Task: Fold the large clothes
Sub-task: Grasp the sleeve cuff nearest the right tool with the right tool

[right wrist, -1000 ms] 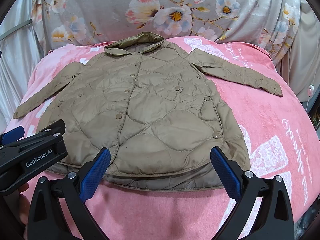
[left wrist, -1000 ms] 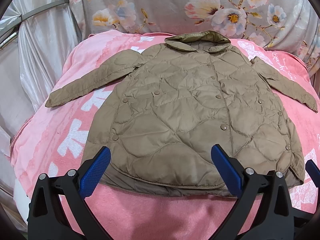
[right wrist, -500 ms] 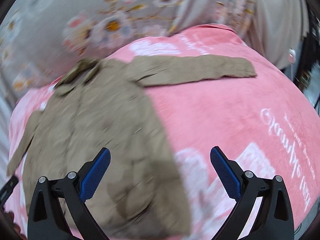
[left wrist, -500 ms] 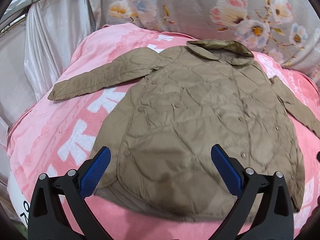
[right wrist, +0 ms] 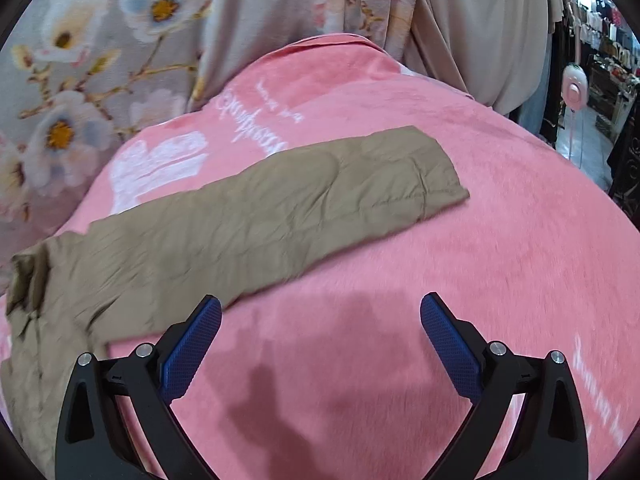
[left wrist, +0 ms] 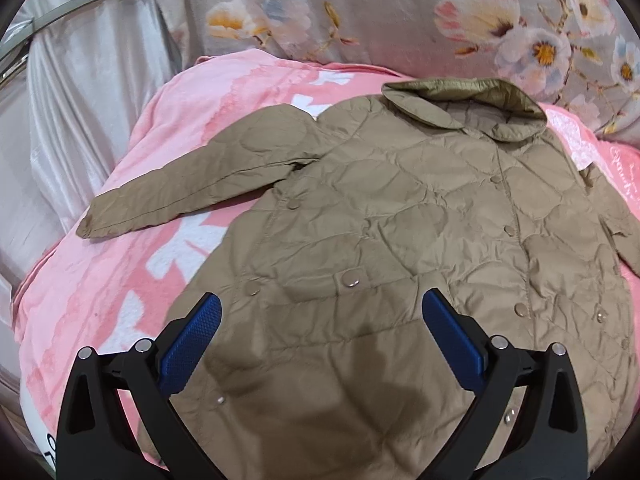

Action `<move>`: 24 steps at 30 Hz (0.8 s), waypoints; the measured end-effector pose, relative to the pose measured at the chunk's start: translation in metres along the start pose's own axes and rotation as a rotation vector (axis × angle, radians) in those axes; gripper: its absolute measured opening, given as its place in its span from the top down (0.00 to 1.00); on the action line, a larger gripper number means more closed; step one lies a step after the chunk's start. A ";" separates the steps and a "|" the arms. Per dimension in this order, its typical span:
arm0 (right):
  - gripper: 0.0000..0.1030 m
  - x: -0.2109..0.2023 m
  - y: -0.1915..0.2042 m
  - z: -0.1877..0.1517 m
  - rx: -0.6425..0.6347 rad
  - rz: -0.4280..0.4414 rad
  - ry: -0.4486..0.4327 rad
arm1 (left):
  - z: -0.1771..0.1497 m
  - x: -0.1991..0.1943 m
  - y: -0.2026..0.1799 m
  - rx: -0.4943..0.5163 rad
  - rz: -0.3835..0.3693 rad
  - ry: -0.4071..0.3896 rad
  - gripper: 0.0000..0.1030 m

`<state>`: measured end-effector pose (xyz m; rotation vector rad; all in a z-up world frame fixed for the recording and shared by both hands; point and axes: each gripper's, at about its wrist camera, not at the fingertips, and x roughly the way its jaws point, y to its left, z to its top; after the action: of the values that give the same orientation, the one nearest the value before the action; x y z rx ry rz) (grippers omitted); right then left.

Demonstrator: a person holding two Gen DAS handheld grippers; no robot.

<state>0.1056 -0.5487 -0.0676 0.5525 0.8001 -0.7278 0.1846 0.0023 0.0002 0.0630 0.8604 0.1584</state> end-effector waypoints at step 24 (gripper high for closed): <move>0.93 -0.040 0.114 0.059 -0.102 0.232 -0.201 | 0.019 0.054 -0.007 0.006 0.089 0.016 0.05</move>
<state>0.1980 -0.5021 0.0180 0.4628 0.5713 -0.5157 0.2341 0.0048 -0.0291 0.1061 0.8748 0.2396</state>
